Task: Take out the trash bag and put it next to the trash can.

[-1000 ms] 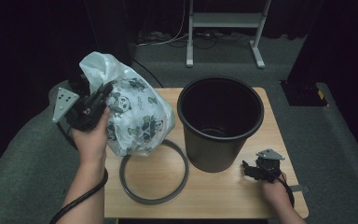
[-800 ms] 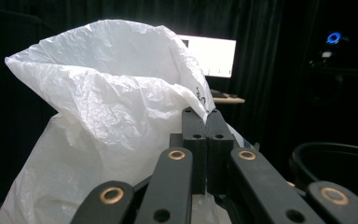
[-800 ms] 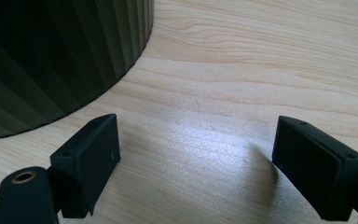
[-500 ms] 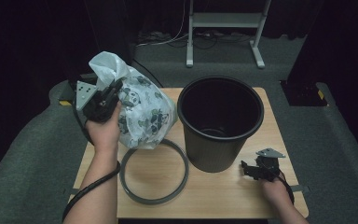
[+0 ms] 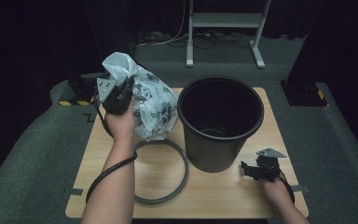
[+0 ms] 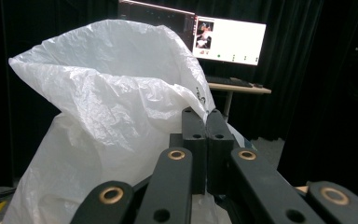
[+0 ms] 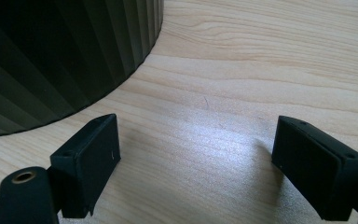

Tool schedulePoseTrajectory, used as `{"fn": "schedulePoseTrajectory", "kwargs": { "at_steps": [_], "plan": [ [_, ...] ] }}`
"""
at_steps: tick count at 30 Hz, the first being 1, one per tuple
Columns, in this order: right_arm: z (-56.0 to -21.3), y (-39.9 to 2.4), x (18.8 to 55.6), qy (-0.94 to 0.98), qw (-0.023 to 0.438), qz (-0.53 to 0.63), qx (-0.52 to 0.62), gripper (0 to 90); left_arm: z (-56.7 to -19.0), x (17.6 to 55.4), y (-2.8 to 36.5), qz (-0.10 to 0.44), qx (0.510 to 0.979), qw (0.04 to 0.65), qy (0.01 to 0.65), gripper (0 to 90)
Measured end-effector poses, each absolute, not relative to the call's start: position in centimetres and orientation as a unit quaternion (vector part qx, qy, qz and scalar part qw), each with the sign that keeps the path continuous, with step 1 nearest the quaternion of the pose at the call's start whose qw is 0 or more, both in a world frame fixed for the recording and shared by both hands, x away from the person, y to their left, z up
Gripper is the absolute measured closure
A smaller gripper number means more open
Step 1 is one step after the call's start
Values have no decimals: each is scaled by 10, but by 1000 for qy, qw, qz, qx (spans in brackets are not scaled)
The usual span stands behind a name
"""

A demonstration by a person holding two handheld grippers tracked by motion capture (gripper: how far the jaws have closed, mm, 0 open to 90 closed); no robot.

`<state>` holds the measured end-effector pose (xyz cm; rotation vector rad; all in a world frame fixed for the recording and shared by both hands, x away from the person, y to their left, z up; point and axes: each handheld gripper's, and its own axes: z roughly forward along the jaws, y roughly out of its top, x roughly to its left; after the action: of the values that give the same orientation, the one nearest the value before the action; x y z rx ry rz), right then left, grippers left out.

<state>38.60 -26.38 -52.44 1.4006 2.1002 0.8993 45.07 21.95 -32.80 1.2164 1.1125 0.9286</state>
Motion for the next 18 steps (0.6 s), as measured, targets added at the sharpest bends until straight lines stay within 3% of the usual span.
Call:
{"fn": "schedulePoseTrajectory", "kwargs": {
  "at_steps": [18],
  "plan": [
    [-524, -262, 386, 768, 225, 328, 502, 153, -343, 483, 201, 400, 512, 582, 489, 888]
  ]
}}
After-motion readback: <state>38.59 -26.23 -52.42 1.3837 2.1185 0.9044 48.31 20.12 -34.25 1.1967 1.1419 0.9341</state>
